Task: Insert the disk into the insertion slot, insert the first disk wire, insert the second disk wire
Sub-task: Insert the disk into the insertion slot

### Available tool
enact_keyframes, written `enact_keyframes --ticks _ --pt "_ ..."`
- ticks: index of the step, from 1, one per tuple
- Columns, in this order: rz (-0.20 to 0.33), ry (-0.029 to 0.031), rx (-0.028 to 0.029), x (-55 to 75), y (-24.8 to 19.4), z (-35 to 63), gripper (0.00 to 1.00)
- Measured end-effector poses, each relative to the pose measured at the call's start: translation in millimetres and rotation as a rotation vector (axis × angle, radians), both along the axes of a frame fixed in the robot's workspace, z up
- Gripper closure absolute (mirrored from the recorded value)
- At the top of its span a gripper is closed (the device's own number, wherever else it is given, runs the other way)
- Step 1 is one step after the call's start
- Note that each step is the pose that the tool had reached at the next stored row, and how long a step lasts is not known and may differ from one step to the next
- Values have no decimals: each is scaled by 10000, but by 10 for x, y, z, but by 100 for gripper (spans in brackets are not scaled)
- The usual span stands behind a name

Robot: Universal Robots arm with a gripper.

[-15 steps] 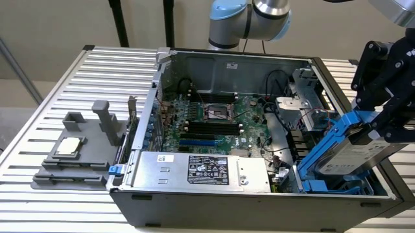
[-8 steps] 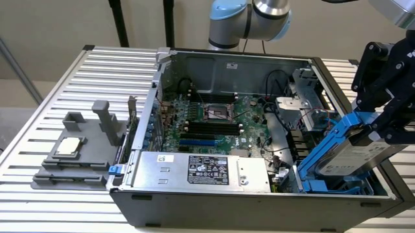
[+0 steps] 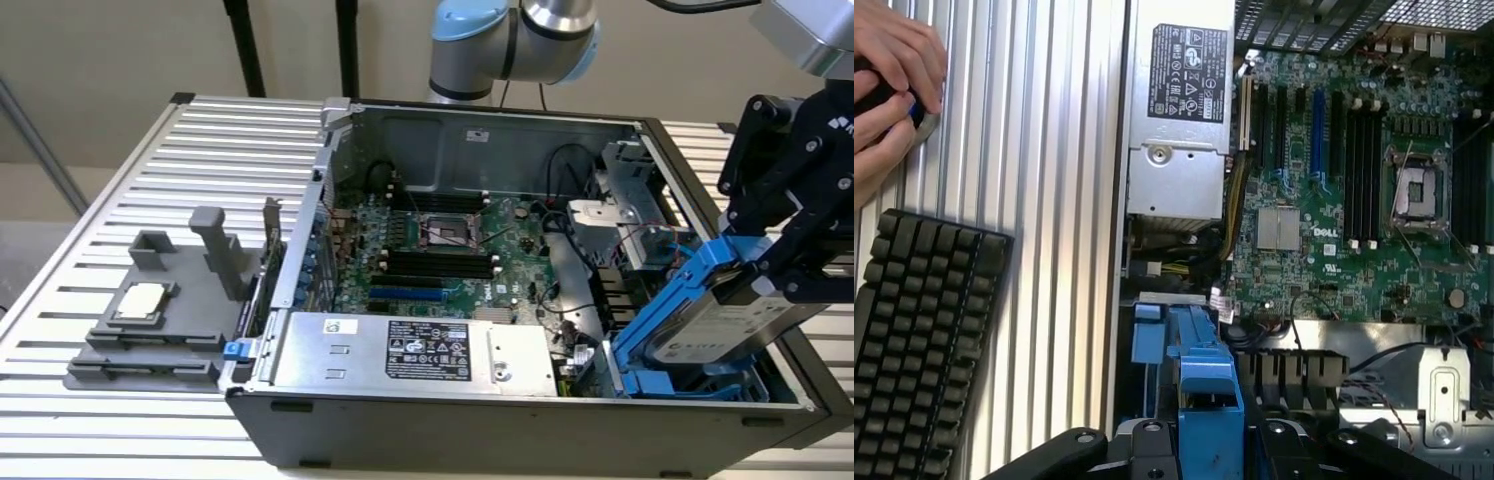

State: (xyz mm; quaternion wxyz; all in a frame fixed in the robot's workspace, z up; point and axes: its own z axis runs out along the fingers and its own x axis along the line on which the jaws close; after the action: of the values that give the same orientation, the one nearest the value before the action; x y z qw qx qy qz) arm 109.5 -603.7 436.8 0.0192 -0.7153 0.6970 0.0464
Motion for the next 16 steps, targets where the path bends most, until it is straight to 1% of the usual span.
enact_keyframes --ticks 5,11,16 --pt "44 1 58 0 1 -53 67" --pt "137 1 77 0 7 -101 67" --pt "217 1 73 0 37 -129 67"
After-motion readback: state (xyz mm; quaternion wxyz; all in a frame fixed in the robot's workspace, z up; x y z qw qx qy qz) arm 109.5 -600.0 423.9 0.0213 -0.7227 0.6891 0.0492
